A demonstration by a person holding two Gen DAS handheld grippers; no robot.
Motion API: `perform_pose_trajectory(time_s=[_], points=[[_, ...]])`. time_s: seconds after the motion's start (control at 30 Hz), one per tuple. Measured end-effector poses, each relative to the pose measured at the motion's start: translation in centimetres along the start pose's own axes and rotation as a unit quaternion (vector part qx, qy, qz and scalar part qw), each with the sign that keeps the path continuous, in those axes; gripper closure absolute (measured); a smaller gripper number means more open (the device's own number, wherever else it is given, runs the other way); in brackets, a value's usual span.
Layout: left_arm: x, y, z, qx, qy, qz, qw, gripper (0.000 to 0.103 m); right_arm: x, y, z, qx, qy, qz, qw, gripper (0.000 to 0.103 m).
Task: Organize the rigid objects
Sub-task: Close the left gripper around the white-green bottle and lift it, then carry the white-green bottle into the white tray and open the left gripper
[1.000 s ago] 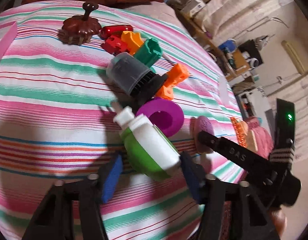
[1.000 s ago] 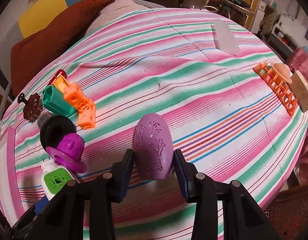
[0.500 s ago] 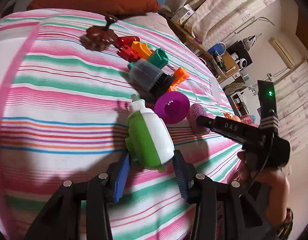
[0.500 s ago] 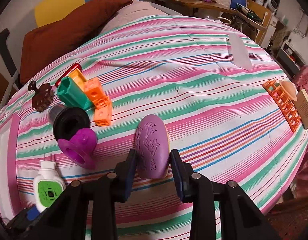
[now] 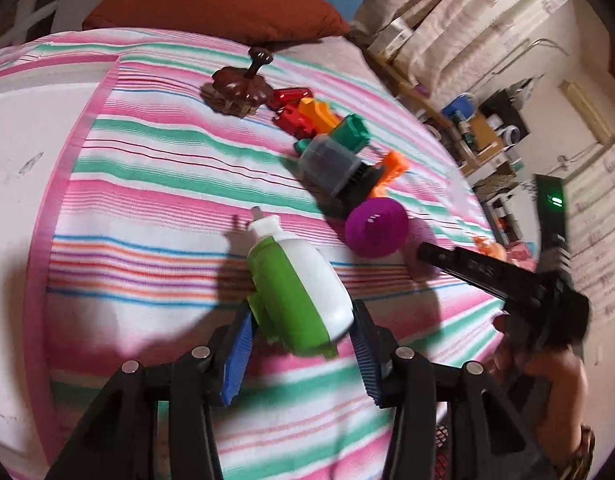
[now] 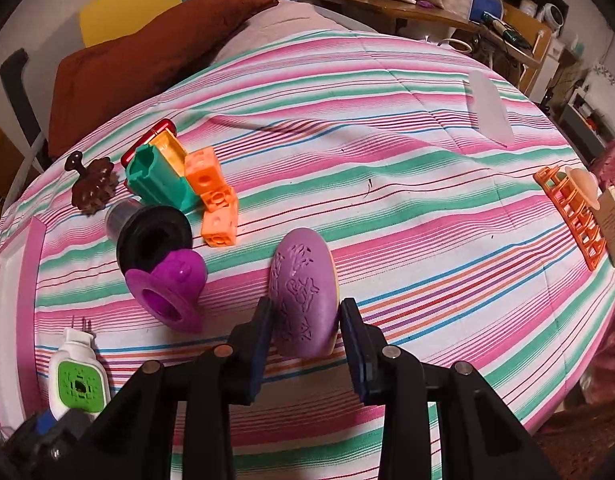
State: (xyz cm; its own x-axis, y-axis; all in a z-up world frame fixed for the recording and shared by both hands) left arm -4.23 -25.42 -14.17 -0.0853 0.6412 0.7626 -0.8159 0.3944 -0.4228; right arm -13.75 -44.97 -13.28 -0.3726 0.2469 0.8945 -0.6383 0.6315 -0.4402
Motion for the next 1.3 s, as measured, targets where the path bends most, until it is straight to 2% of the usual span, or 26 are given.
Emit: perform_pose_trajectory(time_s=[0.1, 0.2, 0.43, 0.6, 0.7, 0.9, 1.03, 1.3], points=[[-0.9, -0.3, -0.8, 0.014, -0.010, -0.008, 0.9998, 0.060, -0.1, 0.0, -0.1, 0.008, 0.005, 0.002, 1.000, 0.069], [-0.4, -0.1, -0.9, 0.002, -0.005, -0.002, 1.0000, 0.061, -0.1, 0.0, -0.2, 0.010, 0.005, 0.004, 1.000, 0.068], [3.6, -0.1, -1.2, -0.001, 0.035, 0.032, 0.9989, 0.061, -0.1, -0.1, 0.0, -0.002, -0.004, 0.002, 1.000, 0.069], [7.3, -1.8, -2.6, 0.008, 0.042, 0.064, 0.9970, 0.061, -0.1, 0.0, -0.1, 0.002, 0.000, 0.003, 1.000, 0.069], [9.7, -3.4, -4.7, 0.016, 0.023, 0.088, 0.9957, 0.061, -0.1, 0.0, -0.2, 0.002, 0.002, 0.003, 1.000, 0.069], [12.6, -7.8, -10.7, 0.020, -0.058, 0.126, 0.9901, 0.061, -0.1, 0.0, 0.0, -0.005, -0.004, 0.002, 1.000, 0.069], [11.9, -9.9, -14.9, 0.026, -0.110, 0.109, 0.9877, 0.061, -0.1, 0.0, 0.1, -0.013, -0.005, 0.003, 1.000, 0.069], [9.5, -11.2, -21.2, 0.077, -0.148, 0.059, 0.9843, 0.061, -0.1, 0.0, -0.1, -0.008, 0.001, 0.007, 1.000, 0.069]])
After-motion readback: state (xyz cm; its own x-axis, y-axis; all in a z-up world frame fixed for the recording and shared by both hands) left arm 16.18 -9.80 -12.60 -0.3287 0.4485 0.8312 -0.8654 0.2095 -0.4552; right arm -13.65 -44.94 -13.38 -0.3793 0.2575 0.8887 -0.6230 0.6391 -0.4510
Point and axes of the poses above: each gripper's, at about its wrist camera, not at the fingertips, and x roughly against the way its jaws point, z to its right, y to its underside, the point moved 10 cm from there along -x, roughly the way its jaws point, and after that the axes turned 1 degree about z, right-handed, at the moved point
